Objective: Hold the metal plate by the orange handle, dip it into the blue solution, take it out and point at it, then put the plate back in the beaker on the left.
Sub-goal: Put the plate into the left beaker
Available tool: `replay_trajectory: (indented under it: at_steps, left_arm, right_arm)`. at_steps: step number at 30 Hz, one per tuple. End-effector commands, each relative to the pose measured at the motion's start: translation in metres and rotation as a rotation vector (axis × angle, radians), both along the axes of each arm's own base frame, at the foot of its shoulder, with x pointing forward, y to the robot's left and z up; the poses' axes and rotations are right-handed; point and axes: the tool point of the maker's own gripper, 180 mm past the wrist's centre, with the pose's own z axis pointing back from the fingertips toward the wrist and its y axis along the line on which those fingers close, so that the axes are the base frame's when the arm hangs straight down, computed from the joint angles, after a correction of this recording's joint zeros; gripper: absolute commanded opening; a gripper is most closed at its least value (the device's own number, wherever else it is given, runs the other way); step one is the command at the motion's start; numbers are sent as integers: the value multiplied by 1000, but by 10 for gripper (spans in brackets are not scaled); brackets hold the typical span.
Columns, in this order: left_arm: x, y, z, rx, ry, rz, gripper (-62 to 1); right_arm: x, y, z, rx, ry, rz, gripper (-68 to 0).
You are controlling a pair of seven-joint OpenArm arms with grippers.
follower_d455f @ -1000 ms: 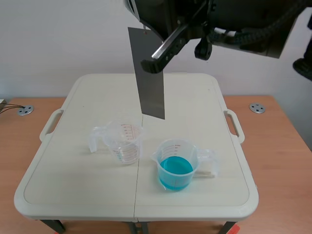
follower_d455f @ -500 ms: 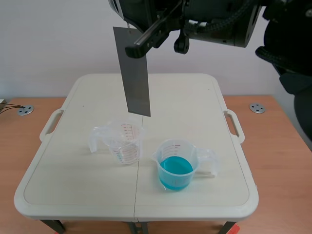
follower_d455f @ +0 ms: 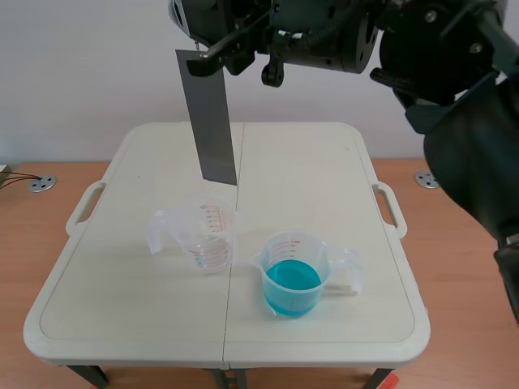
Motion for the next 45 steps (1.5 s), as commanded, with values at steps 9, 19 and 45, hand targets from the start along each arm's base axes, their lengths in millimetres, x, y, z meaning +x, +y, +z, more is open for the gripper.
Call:
replay_trajectory:
  at_steps: [9, 19, 45]
  left_arm:
    - [-13, -16, -3, -49, 35, -3, -578]
    - [-12, -17, -3, -51, 34, -3, -578]
    - [-11, -17, -3, -54, 30, -4, -577]
  right_arm:
    - [3, 22, -5, 2, 32, 54, -660]
    - [6, 33, -24, 0, 100, 66, -660]
    - [14, 30, -73, 7, 229, 73, -660]
